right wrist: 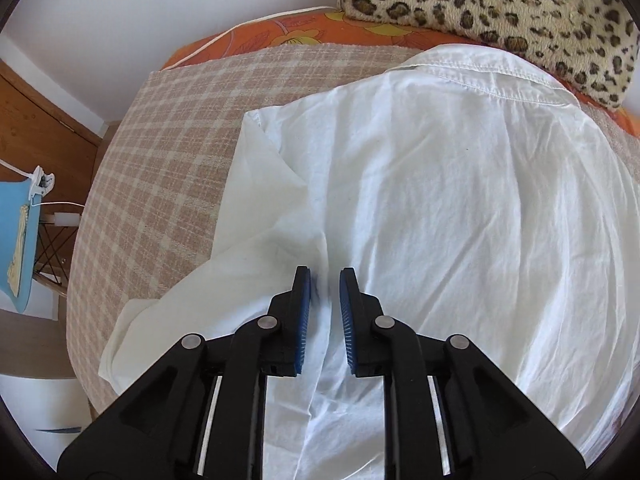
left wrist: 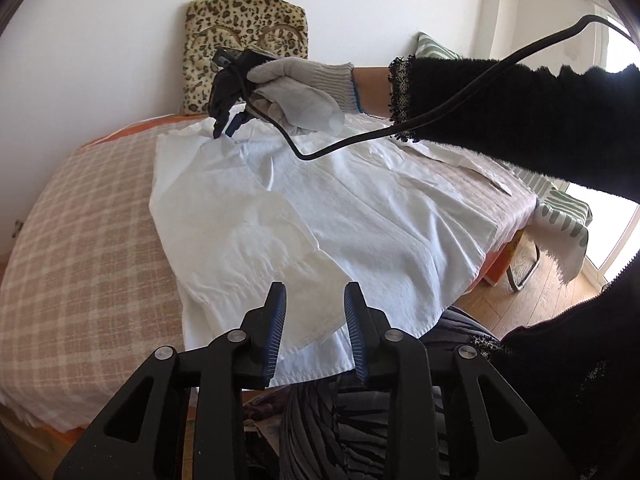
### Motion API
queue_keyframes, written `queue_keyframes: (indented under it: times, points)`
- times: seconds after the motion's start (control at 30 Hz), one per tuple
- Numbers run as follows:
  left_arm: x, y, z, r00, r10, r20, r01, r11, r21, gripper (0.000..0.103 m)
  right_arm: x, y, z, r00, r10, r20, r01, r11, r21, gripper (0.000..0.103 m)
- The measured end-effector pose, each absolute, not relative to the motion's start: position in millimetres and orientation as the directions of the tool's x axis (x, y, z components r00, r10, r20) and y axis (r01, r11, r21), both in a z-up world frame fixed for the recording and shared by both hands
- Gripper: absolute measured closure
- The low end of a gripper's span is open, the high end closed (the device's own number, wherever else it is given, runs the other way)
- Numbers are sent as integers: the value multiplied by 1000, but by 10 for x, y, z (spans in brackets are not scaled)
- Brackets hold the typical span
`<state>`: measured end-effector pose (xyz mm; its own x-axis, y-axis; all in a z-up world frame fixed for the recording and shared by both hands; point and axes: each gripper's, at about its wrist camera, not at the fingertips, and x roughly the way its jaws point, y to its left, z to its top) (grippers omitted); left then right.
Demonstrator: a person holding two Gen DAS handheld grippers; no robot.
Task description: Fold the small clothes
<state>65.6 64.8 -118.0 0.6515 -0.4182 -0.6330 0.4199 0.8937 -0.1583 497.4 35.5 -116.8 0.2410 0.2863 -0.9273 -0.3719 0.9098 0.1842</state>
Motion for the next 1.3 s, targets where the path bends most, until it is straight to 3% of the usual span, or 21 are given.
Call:
queue_keyframes:
  times: [0.07,0.17,0.3,0.37,0.43,0.73,0.83,0.87,0.9,0.93,1.0,1.03,1.3]
  points:
    - [595,718,-1189,659,-395,-640,392,907,-155,72,4942,304,-1023,308,244,-920,-382,917,115,56]
    - [602,912,-1286,645,-388,-658,322,919,-225,72,4869,273,-757,382,256,-888,-398,913,92,56]
    - [736,1181,-1518,609,-421,-672,193,901,-390,72,4673,500,-555,345,377,-860,-526,836,156,54]
    - [785,1193,-1596,598,-437,-672,164,887,-431,72,4537,699,-541,324,413,-851,-588,792,160,46]
    - [828,1173,-1649,586,-435,-684,149,887,-436,72,4414,912,-581,301,425,-854,-648,748,144,41]
    - [877,1093,-1745,579,-466,-670,143,866,-479,73,4173,1497,-928,253,357,-899,-744,666,56,41]
    - [884,1079,-1750,582,-454,-674,146,874,-463,79,4116,1564,-1002,286,299,-910,-755,655,-21,41]
    - [904,1085,-1765,581,-446,-681,139,878,-457,91,4114,1574,-1019,301,279,-912,-752,657,-48,41]
    - [914,1095,-1780,580,-444,-683,130,878,-461,95,4122,1581,-1031,311,262,-914,-748,661,-65,41]
    - [916,1117,-1792,583,-452,-675,128,871,-473,96,4130,1587,-1041,310,251,-917,-746,662,-71,42]
    - [912,1125,-1793,588,-457,-667,135,869,-477,99,4133,1600,-1047,308,242,-920,-752,654,-79,67]
    - [906,1117,-1788,589,-458,-666,141,869,-473,99,4132,1615,-1057,299,237,-924,-757,649,-78,86]
    - [814,1244,-1663,603,-491,-628,135,839,-527,101,4185,1719,-1124,349,172,-921,-725,672,-149,96]
